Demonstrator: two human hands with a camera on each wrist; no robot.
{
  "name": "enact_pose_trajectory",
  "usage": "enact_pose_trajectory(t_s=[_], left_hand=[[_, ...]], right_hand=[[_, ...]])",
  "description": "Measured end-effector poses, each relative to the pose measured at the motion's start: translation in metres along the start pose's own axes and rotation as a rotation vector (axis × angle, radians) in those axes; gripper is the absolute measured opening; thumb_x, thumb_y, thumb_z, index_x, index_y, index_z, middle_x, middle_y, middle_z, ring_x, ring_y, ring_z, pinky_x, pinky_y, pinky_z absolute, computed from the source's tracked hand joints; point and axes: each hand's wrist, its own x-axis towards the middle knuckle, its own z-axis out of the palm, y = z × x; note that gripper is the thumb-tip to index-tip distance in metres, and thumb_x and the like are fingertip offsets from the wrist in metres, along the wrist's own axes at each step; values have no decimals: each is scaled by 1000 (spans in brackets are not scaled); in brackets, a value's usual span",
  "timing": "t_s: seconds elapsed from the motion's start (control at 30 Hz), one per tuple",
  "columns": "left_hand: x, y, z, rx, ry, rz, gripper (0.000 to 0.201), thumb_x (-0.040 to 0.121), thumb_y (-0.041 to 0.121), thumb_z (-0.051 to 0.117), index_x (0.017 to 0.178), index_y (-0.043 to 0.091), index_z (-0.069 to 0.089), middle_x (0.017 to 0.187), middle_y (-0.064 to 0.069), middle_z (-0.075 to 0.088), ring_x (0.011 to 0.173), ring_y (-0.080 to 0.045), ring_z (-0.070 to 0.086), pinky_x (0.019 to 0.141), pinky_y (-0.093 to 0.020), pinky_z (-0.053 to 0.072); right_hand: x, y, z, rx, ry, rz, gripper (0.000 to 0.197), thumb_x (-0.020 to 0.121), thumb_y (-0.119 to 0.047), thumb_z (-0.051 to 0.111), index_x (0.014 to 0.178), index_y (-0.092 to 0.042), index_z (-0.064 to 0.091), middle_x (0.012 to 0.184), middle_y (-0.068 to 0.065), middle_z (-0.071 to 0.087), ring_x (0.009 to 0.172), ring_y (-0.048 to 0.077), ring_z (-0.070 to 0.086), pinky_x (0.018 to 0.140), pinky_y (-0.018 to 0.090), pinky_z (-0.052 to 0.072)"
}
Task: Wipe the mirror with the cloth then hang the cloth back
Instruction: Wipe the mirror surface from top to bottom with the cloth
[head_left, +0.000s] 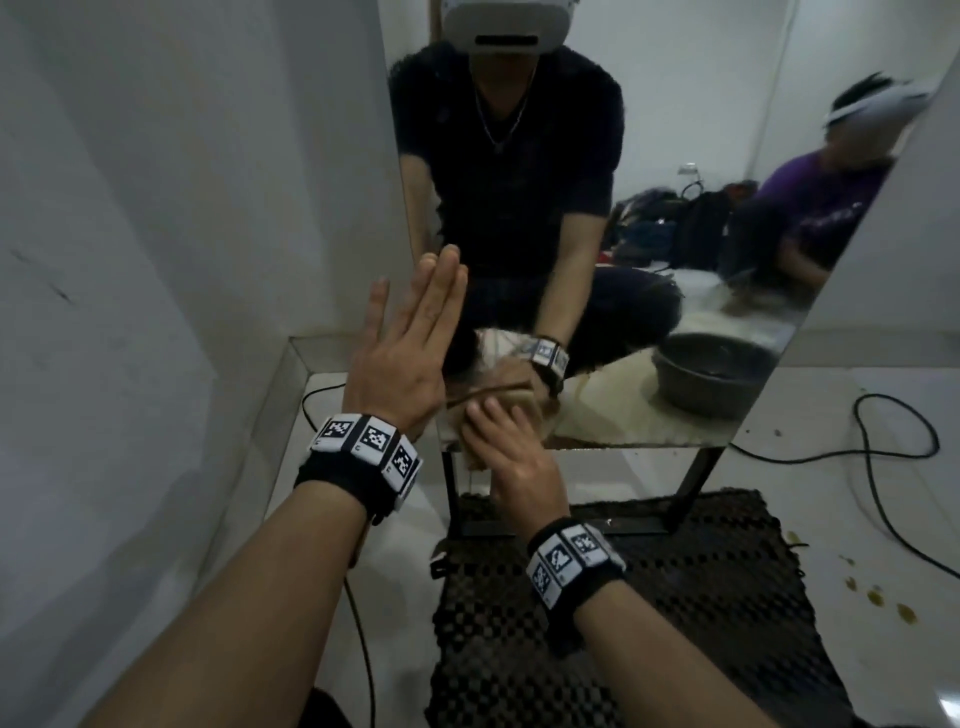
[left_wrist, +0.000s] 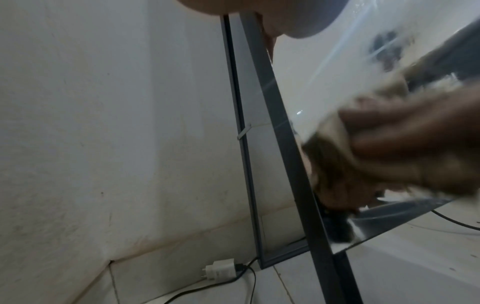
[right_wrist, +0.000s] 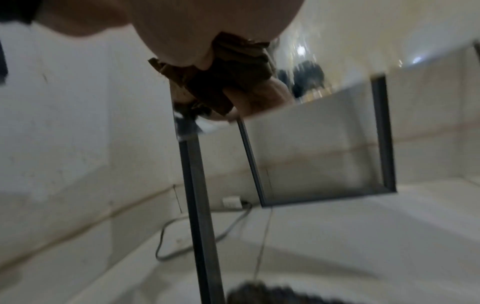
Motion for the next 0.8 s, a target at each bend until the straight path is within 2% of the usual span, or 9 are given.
enact_pose_trajectory(t_s=[0.13,0.23,0.3,0.37,0.43,0.53,0.6,0.7,0.8], left_hand=[[0,5,5,-20,52,-36,92,76,-6,57,154,9,10,162,-6,12,150,-22,12,120,-50,14],[-1,6,2,-46,62,-48,92,76,-7,56,154,9,10,162,-7,14,149,-22,13,120,-51,16],[-2,10,-1,-69,71,-55,83,80,-4,49,153,8,13,161,-8,16,149,-23,15,119,-52,18],[-3,17,-6,-102,83,-88,68,88,4,34,153,7,16,161,-9,18,149,-24,17,119,-52,18],[-5,26,-10,-140,83,-130,63,91,9,27,153,6,17,160,-11,18,149,-25,17,120,-51,16],[-8,34,-10,-153,45,-143,77,84,-1,45,154,7,14,162,-10,13,150,-25,12,121,-48,13],[-8,35,-8,-168,7,-149,82,81,-4,48,154,7,11,162,-10,9,150,-25,9,122,-45,9],[-7,38,-7,-203,0,-151,73,86,0,37,154,6,9,162,-11,7,150,-24,5,123,-42,8],[-6,42,-5,-240,12,-166,60,93,6,18,153,2,12,161,-15,8,150,-27,7,122,-43,11]], right_hand=[[-49,-2,27,-20,-188,60,53,75,4,44,122,-9,64,137,6,54,135,19,38,118,37,19],[-64,-7,25,56,-209,181,64,61,19,62,119,-7,66,133,10,58,126,27,50,116,37,24],[-59,-9,10,128,-131,193,62,61,21,66,117,-7,67,128,10,61,121,27,55,109,34,36],[-41,-16,-18,164,5,154,45,74,15,62,115,-4,68,125,12,62,116,25,57,98,37,46],[-12,-21,-57,185,188,145,36,82,11,54,113,-1,68,125,15,61,116,26,57,96,39,49],[48,-17,-120,150,448,45,27,86,8,57,110,3,68,124,21,60,117,32,56,97,48,46],[84,-4,-148,41,540,-10,27,87,9,55,110,2,68,123,23,61,121,34,53,97,56,43],[103,26,-152,-67,478,29,41,82,18,51,113,-4,68,130,18,58,131,33,44,111,55,30],[57,43,-115,-75,312,112,36,88,4,44,112,-7,69,132,14,57,133,31,42,117,47,21]])
